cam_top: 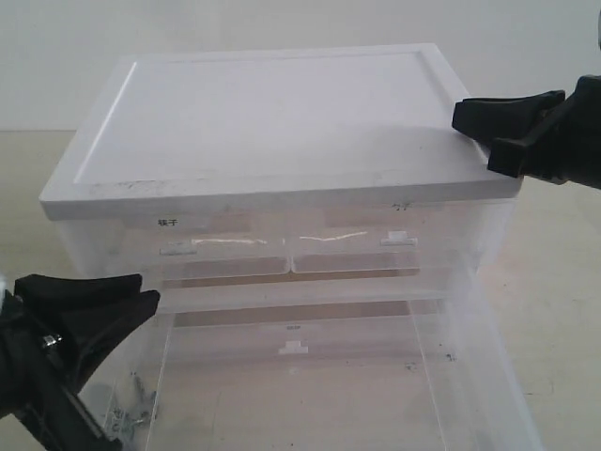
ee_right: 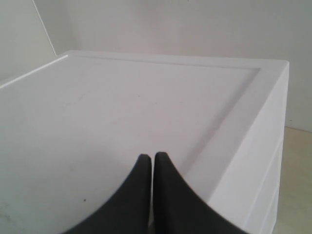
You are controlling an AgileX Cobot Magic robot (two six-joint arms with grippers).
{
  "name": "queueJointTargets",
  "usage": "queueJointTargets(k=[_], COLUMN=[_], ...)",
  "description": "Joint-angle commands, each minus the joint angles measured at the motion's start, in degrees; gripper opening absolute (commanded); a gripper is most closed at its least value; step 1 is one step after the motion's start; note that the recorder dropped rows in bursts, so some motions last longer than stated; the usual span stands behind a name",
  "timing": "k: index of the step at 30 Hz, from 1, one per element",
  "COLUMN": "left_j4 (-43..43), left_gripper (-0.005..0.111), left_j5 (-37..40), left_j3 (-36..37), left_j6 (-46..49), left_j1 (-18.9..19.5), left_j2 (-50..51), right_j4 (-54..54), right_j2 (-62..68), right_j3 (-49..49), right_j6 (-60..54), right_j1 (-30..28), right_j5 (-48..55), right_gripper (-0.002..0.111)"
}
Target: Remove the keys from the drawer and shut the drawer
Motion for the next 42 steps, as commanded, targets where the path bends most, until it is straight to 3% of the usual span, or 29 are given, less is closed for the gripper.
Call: queueJointTargets(k=[1, 4, 8, 13, 21, 42], left_j4=[8.7, 11.2, 10.1, 10.1, 9.9, 9.2], left_gripper=[0.005, 0.005, 0.005, 0.005, 0.005, 0.005], left_j5=[14.3, 27.6, 27.1, 27.9, 23.2, 2.2], left_j3=[-1.4, -2.1, -2.0, -2.1, -3.7, -3.9], left_j6=[-1.6, -2.0, -1.7, -1.7, -1.9, -1.9], left_j1=[-0.1, -0.2, -4.4, -10.3, -15.6, -15.5], left_j2=[-7.7, -10.7, -8.6, 1.0, 6.5, 13.5], right_j4=[-2.2, -2.2, -2.0, -2.0, -1.9, -2.2], right_j2=[0.6, 0.6, 0.6, 0.6, 0.6, 0.6], right_j3=[0.3, 0.3, 0.3, 0.3, 0.3, 0.3], right_j6=[0.1, 0.1, -0.1, -0.1, -0.1, 0.1], right_j1=[0.1, 0.1, 0.1, 0.1, 0.1, 0.1], right_j5=[1.5, 1.5, 1.5, 1.7, 1.9, 1.9], right_gripper=[0.0, 0.0, 0.0, 0.0, 0.0, 0.0])
